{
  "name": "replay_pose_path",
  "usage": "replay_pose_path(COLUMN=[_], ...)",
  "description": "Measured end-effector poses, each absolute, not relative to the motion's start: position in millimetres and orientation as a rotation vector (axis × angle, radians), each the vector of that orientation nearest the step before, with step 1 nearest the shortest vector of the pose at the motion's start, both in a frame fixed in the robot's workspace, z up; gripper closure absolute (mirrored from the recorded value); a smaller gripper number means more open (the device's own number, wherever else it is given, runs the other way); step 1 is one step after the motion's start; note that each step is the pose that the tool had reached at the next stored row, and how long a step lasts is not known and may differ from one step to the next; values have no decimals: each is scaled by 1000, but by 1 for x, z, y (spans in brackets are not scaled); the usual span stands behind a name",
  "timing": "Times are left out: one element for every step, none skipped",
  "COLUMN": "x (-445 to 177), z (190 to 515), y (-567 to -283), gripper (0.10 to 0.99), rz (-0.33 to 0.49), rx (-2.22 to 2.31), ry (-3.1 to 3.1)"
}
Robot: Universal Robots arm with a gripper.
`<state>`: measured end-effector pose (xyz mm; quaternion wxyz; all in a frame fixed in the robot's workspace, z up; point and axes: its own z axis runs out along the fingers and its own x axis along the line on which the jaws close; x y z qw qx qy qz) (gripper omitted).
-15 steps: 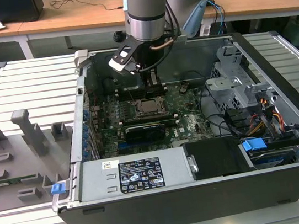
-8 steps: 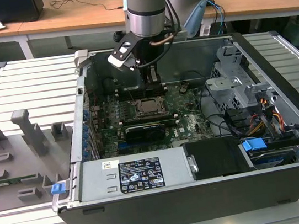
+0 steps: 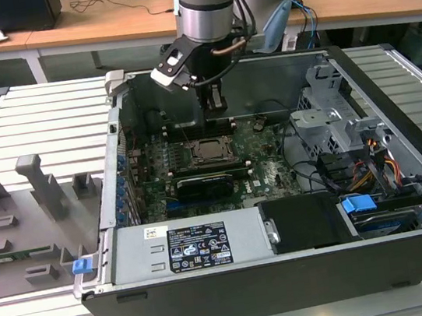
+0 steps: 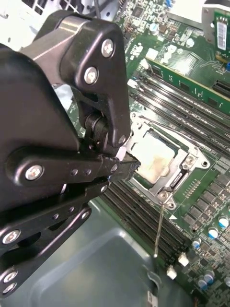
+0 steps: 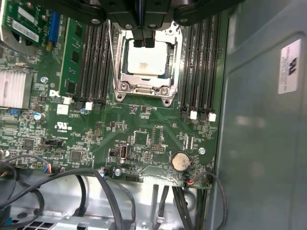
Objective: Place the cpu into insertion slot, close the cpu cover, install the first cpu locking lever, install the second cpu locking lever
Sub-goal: 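Install the first cpu locking lever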
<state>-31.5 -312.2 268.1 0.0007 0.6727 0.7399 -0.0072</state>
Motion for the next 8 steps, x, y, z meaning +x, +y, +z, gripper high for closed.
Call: replay_pose_path(x=[-32, -32, -32, -32, -32, -32, -32, -32], z=[270, 270, 270, 270, 270, 270, 270, 270], y=[-312, -312, -312, -312, -312, -312, -312, -312], gripper=[980, 980, 980, 980, 980, 980, 980, 980], rz=[-23, -23, -21, -20, -20, -20, -20, -20], rx=[2112, 2112, 2112, 2109, 2106, 2095, 2081, 2054], ry=[2323, 2323, 2322, 2322, 2325, 2334, 2347, 2370])
